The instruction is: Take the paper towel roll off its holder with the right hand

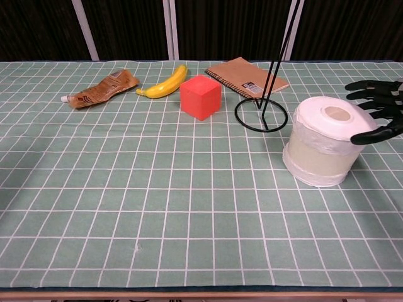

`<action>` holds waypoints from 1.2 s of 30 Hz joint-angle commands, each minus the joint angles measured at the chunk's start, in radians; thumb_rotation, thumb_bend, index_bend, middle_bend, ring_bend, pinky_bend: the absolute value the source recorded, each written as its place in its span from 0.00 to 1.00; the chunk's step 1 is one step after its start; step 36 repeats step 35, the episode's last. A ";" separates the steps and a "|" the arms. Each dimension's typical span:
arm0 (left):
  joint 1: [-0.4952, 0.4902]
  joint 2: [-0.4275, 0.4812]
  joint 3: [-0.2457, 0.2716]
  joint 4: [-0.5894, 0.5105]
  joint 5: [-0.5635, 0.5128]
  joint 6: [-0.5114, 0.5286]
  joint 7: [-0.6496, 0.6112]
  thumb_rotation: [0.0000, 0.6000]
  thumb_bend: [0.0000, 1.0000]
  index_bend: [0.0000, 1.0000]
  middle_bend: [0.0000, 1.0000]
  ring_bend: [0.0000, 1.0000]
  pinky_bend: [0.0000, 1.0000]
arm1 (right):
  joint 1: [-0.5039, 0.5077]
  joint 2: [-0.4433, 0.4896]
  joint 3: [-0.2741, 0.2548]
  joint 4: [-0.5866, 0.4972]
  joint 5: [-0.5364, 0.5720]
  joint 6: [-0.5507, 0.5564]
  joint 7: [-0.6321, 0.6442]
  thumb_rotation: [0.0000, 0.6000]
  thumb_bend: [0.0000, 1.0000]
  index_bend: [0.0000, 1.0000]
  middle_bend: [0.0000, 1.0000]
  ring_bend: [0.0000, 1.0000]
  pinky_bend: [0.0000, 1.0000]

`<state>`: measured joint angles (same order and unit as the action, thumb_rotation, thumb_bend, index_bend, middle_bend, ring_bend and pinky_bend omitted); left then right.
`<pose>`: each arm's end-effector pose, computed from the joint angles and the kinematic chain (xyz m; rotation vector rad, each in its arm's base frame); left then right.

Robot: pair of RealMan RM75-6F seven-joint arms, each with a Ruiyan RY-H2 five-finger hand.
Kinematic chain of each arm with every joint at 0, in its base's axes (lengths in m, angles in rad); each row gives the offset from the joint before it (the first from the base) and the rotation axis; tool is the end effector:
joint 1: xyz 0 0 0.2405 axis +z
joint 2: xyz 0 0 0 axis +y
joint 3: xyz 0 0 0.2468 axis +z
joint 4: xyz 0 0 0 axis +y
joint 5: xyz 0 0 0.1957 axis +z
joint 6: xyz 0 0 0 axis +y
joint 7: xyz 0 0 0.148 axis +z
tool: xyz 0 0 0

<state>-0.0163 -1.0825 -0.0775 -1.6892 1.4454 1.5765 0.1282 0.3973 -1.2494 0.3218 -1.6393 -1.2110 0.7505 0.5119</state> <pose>-0.2974 0.1664 0.1919 -1.2665 -0.8160 -0.8277 -0.2324 -0.2996 0.0763 1.2785 -1.8327 1.1822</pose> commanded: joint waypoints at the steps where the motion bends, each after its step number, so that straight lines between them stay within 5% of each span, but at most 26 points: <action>1: 0.000 0.000 0.000 -0.001 0.001 0.001 0.001 1.00 0.22 0.10 0.00 0.00 0.03 | -0.036 0.085 -0.012 -0.054 -0.045 0.013 0.046 1.00 0.01 0.00 0.00 0.00 0.00; 7: 0.001 0.001 -0.003 0.000 -0.003 0.004 -0.002 1.00 0.22 0.10 0.00 0.00 0.03 | -0.151 0.222 -0.035 -0.117 -0.144 0.181 0.070 1.00 0.01 0.00 0.00 0.00 0.00; 12: 0.002 0.001 -0.004 0.000 -0.003 0.005 -0.007 1.00 0.22 0.10 0.00 0.00 0.03 | -0.263 0.279 -0.138 -0.126 -0.286 0.340 -0.030 1.00 0.00 0.00 0.00 0.00 0.00; 16: 0.001 0.002 -0.002 0.001 -0.002 0.002 -0.009 1.00 0.22 0.10 0.00 0.00 0.03 | -0.337 0.226 -0.182 -0.052 -0.367 0.505 -0.194 1.00 0.00 0.00 0.00 0.00 0.00; 25: -0.008 0.003 0.005 0.008 0.000 -0.021 -0.010 1.00 0.22 0.09 0.00 0.00 0.03 | -0.380 0.075 -0.170 0.135 -0.491 0.769 -0.555 1.00 0.00 0.00 0.00 0.00 0.00; 36: -0.018 -0.009 0.011 0.018 0.025 -0.025 0.001 1.00 0.22 0.09 0.00 0.00 0.03 | -0.368 0.059 -0.181 0.183 -0.490 0.794 -0.560 1.00 0.00 0.00 0.00 0.00 0.00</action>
